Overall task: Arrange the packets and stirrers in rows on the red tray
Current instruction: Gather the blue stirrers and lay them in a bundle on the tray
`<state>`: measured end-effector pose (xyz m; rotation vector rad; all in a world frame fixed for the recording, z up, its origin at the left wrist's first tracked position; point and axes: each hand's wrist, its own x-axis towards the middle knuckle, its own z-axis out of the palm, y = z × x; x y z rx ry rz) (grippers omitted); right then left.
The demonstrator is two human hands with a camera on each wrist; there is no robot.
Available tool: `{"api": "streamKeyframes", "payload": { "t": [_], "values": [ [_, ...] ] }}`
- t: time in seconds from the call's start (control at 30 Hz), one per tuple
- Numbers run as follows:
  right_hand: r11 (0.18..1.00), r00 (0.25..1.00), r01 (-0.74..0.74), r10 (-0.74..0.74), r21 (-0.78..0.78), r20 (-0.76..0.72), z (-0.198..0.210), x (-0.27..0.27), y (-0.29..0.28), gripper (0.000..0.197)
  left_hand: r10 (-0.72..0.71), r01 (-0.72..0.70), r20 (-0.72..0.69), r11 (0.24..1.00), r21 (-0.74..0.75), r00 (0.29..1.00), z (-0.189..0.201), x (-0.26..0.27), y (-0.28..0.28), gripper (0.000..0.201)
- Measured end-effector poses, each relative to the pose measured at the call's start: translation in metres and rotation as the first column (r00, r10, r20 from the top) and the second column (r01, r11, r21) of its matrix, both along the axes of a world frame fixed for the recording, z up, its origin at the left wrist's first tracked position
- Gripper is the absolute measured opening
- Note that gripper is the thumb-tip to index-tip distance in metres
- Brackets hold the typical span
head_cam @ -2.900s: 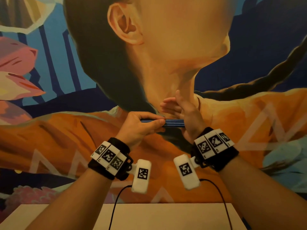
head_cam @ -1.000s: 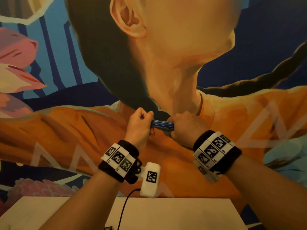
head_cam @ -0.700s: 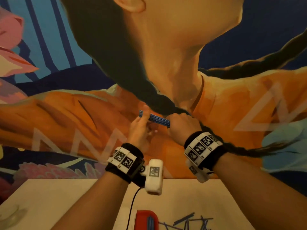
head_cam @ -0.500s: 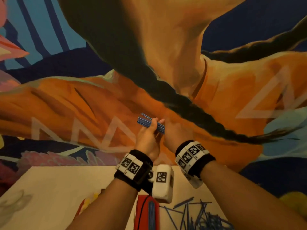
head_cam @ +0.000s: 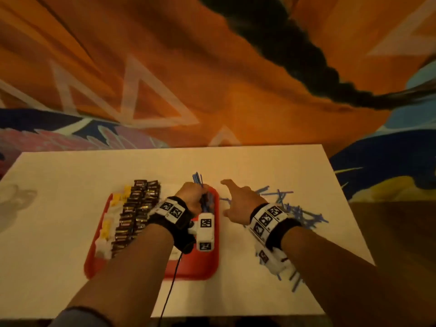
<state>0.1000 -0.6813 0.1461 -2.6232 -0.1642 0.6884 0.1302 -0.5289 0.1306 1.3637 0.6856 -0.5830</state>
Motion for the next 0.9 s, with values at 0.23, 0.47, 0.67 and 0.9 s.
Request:
{"api": "streamKeyframes", "payload": {
  "t": [0.23, 0.47, 0.67, 0.9],
  "values": [
    [0.997, 0.944, 0.073, -0.068, 0.005, -0.324, -0.112, -0.039, -0.024, 0.038, -0.374, 0.460, -0.288, 0.818, 0.346, 0.882, -0.158, -0.040, 0.021, 0.030],
    [0.989, 0.917, 0.146, -0.133, 0.006, -0.376, -0.155, -0.057, -0.028, 0.023, -0.420, 0.521, -0.310, 0.707, 0.478, 0.853, -0.154, -0.058, 0.006, 0.039],
    [0.985, 0.910, 0.167, -0.137, 0.042, -0.391, -0.162, -0.060, -0.019, 0.021, -0.447, 0.546, -0.319, 0.619, 0.565, 0.836, -0.155, -0.060, 0.001, 0.032],
    [0.989, 0.924, 0.140, -0.112, 0.053, -0.365, -0.164, -0.058, -0.007, 0.023, -0.436, 0.498, -0.272, 0.573, 0.651, 0.858, -0.157, -0.066, 0.004, 0.020]
  ]
}}
